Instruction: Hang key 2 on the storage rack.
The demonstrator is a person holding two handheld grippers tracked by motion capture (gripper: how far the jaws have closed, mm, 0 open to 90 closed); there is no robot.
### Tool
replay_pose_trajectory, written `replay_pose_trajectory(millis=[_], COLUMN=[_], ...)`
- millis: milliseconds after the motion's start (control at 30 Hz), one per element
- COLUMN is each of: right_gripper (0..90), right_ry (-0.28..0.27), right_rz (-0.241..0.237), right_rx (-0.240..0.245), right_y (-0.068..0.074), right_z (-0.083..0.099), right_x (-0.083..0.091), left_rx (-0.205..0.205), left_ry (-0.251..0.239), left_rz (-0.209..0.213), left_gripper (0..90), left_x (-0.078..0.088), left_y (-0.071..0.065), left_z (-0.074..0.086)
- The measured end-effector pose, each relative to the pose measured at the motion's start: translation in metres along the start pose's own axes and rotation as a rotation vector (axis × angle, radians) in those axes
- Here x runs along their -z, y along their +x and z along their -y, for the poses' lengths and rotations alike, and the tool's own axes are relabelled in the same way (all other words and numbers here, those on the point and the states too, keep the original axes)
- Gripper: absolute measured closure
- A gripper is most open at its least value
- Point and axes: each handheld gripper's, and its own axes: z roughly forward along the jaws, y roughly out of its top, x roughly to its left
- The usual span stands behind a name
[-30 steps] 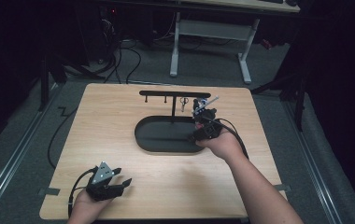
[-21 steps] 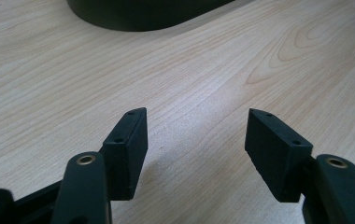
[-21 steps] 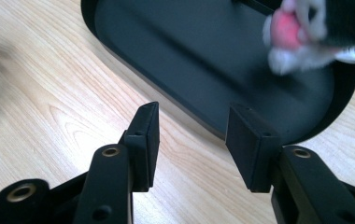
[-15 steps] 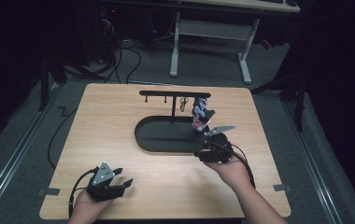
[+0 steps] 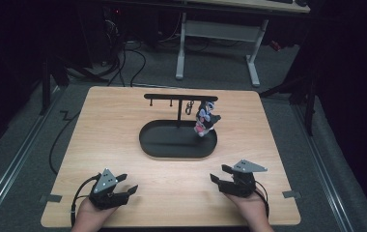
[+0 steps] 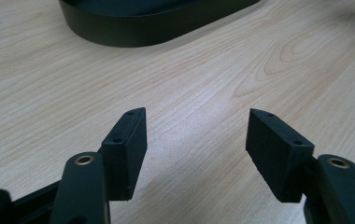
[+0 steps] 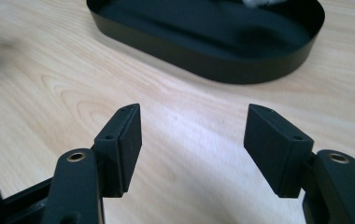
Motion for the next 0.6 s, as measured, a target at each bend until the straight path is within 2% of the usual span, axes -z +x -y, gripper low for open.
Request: replay_pose_trajectory(millis=[167,267,333,433,600], right_gripper=[31.2,23.3,18.4,18.6,19.1], right_ry=[-0.052,-0.093,-0.08,-0.117,-0.138], right_rz=[0.021,0.06,0.059,0.078,0.072], right_rx=[-0.016,-0.011,-0.045,-0.016,-0.022], right_y=[-0.002,0.002,0.003,0.005,-0.002], right_z=[0.021,0.037,0.039,0.038,0.038], right_x=[0.011,0.019,0.02,0.023,0.021], left_rx=[0.012,0.029,0.033,0.028,0.001], left_ry=[-0.003,0.009,0.012,0.012,0.005], left_rz=[-0.011,-0.025,-0.029,-0.028,-0.022], left_gripper=[39.2,39.2,39.2,39.2,38.9], left_x=[-0.001,-0.004,-0.006,-0.01,-0.011], left_y=[0.0,-0.001,-0.002,-0.007,-0.016], left_z=[0.002,0.003,0.002,0.0,-0.003])
